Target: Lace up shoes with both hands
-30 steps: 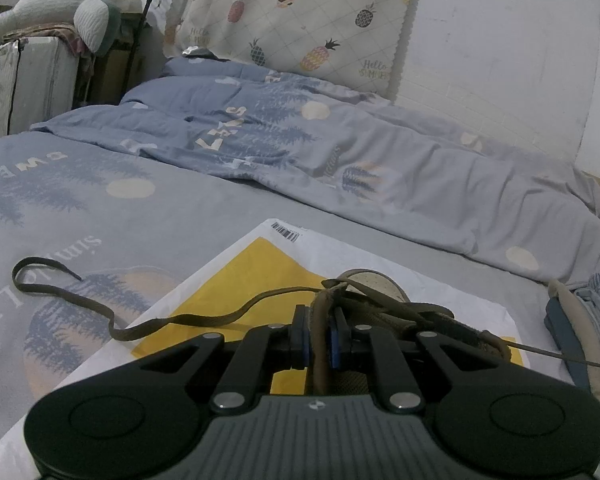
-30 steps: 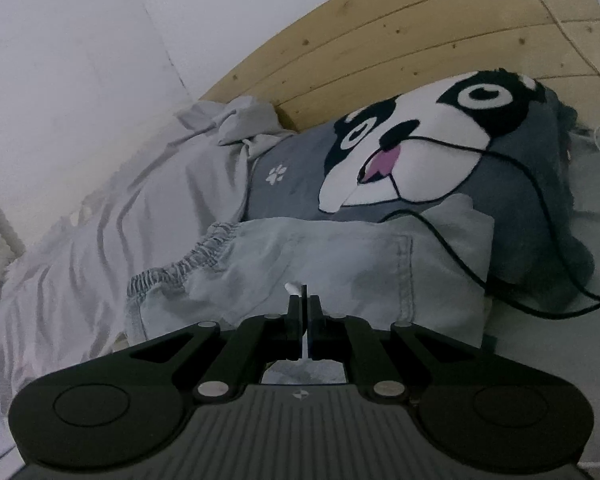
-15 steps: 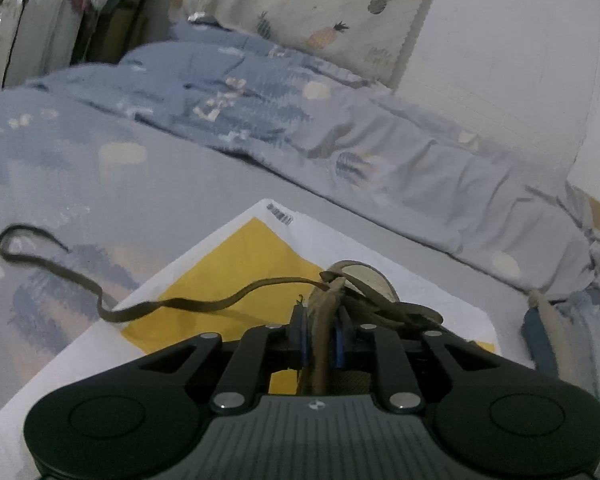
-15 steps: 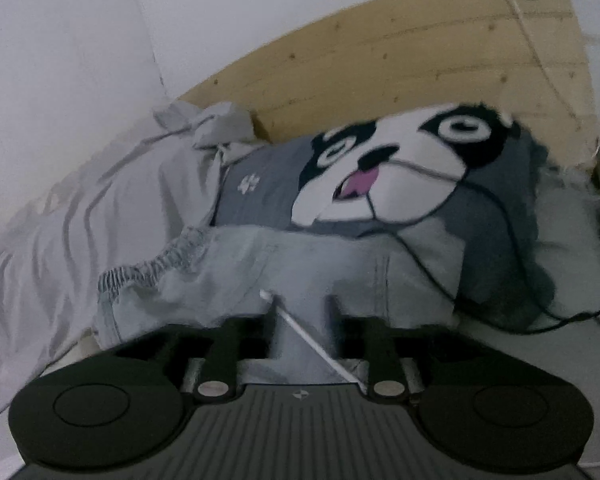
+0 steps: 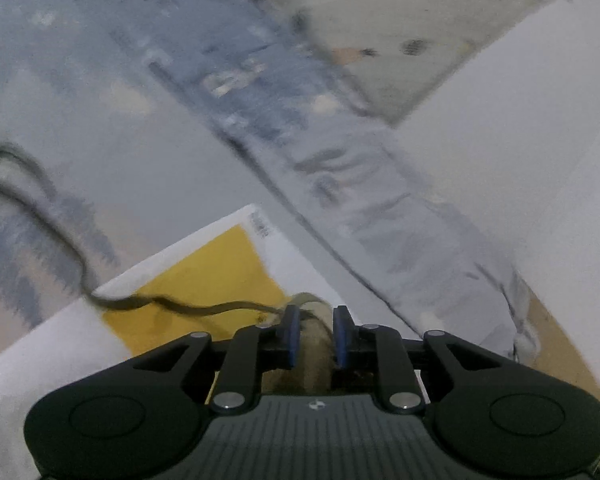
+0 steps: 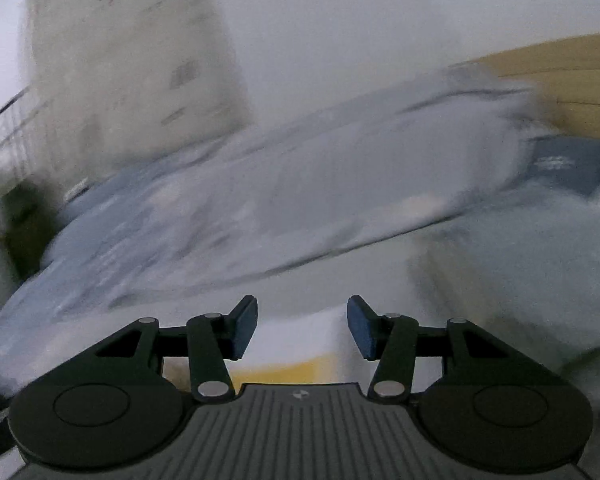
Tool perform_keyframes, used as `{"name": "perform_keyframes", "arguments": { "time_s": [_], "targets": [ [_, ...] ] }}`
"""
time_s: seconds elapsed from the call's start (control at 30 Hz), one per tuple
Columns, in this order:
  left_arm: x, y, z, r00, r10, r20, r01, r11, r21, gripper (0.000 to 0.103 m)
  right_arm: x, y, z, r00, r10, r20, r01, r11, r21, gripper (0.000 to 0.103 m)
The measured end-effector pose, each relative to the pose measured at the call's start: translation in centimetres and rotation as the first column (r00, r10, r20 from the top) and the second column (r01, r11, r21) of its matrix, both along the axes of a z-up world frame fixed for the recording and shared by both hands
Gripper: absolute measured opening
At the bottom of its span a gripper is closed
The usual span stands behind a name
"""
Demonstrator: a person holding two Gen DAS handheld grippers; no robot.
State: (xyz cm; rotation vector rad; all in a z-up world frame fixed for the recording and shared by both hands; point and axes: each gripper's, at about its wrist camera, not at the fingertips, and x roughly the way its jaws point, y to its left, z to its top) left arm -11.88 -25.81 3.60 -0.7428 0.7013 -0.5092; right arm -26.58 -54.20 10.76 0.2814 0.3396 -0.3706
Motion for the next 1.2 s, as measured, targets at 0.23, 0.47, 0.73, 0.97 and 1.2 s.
{"name": "perform_keyframes", "arguments": {
  "time_s": [0.23, 0.47, 0.73, 0.97, 1.2],
  "targets": [
    [3.0, 0.4, -2.8, 0.985, -0.012, -0.170, -0.009, 0.992, -0.126, 0.017, 3.2, 8.1, -2.8, 0.963, 0.234, -0.134, -0.249, 0.962, -0.110, 0.052],
    [4.1, -0.2, -3.8, 0.982, -0.034, -0.188, -0.003, 0.982, -0.190, 0.017, 4.2, 8.4, -4.0, 0.959, 0.226, -0.173, -0.242, 0.967, -0.076, 0.025],
    [4.6, -0.3, -4.3, 0.976, 0.001, -0.219, -0.040, 0.984, -0.176, 0.015, 4.6, 9.2, -4.8, 0.965, 0.193, -0.178, -0.211, 0.974, -0.086, 0.023],
    [4.8, -0.2, -4.5, 0.975, 0.022, -0.222, -0.065, 0.980, -0.188, 0.000, 5.1, 9.8, -5.4, 0.972, 0.148, -0.181, -0.166, 0.982, -0.092, 0.016],
    [4.9, 0.3, -3.6, 0.983, 0.049, -0.179, -0.082, 0.980, -0.183, 0.000, 5.4, 10.0, -5.9, 0.978, 0.095, -0.186, -0.112, 0.990, -0.085, 0.013]
  ]
}}
